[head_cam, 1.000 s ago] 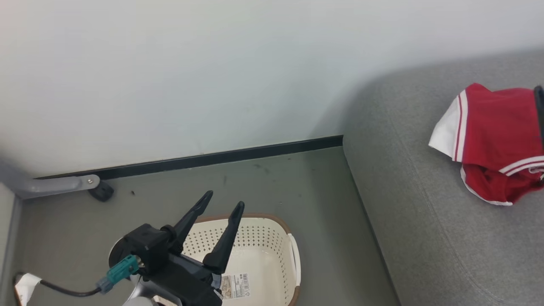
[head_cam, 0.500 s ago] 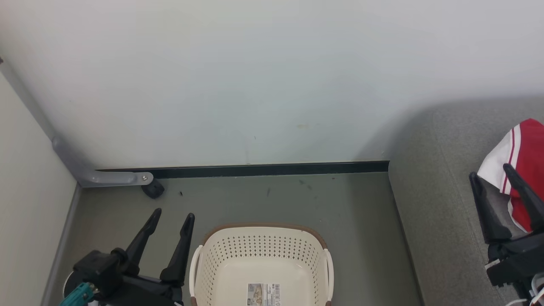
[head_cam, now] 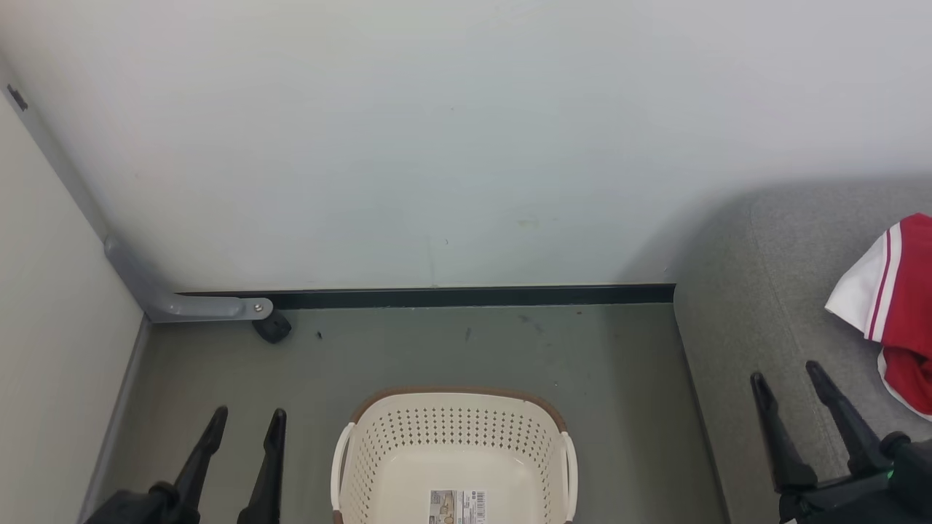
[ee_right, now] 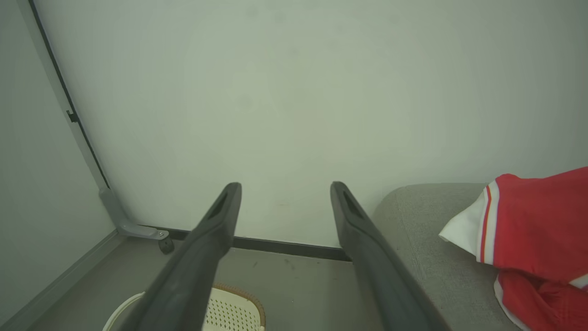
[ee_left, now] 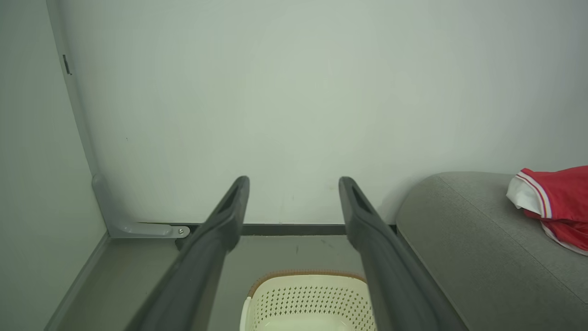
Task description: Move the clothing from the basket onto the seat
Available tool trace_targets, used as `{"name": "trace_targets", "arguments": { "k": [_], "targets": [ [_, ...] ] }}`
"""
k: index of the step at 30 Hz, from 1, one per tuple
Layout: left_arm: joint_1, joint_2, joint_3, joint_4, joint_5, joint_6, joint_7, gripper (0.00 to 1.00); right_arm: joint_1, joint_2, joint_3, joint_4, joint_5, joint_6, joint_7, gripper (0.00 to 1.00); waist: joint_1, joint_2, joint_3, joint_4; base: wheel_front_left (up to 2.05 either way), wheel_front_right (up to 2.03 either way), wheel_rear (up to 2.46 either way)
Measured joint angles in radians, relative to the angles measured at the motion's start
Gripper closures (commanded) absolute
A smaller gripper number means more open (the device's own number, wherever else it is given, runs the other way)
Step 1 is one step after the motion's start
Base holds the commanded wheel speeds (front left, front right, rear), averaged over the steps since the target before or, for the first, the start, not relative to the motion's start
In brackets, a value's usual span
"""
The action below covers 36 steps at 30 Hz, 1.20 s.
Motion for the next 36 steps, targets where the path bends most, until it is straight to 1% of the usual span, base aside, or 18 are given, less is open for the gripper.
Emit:
{"name": "trace_targets", "arguments": {
  "k": [4, 8, 13, 19, 23, 36],
  "targets": [
    [0.048, -0.02, 0.035, 0.0, 0.009, 0.009, -0.003, 0.0, 0.027, 0.027, 0.002, 0.001, -0.012, -0.007, 0.0, 0.0, -0.0001, 0.0001, -0.009, -0.003, 0.0, 0.0, 0.0],
    [0.07, -0.046, 0.063, 0.008, 0.022, 0.017, -0.008, 0.0, 0.042, 0.035, -0.004, 0.0, -0.022, -0.01, 0.0, 0.0, -0.0001, 0.0001, -0.022, -0.007, 0.0, 0.0, 0.0],
    [0.097, -0.084, 0.084, 0.006, 0.056, 0.016, -0.008, 0.0, 0.065, 0.049, 0.008, -0.004, -0.073, -0.019, 0.0, 0.0, -0.0001, 0.0001, -0.038, -0.01, 0.0, 0.0, 0.0],
    [0.122, -0.109, 0.109, -0.01, 0.079, 0.017, -0.008, 0.0, 0.08, 0.065, 0.004, -0.016, -0.087, -0.02, 0.0, 0.0, 0.0, 0.0001, -0.042, -0.013, 0.0, 0.0, 0.0],
    [0.124, -0.116, 0.126, -0.022, 0.114, 0.017, -0.009, 0.0, 0.08, 0.071, -0.005, -0.022, -0.088, -0.02, 0.0, 0.0, -0.0001, 0.0001, -0.04, -0.014, 0.0, 0.0, 0.0],
    [0.127, -0.142, 0.164, -0.044, 0.156, 0.017, -0.009, 0.0, 0.082, 0.091, -0.029, -0.029, -0.098, -0.018, 0.0, 0.0, 0.0, 0.0001, -0.023, -0.015, 0.0, 0.0, 0.0]
  ]
}}
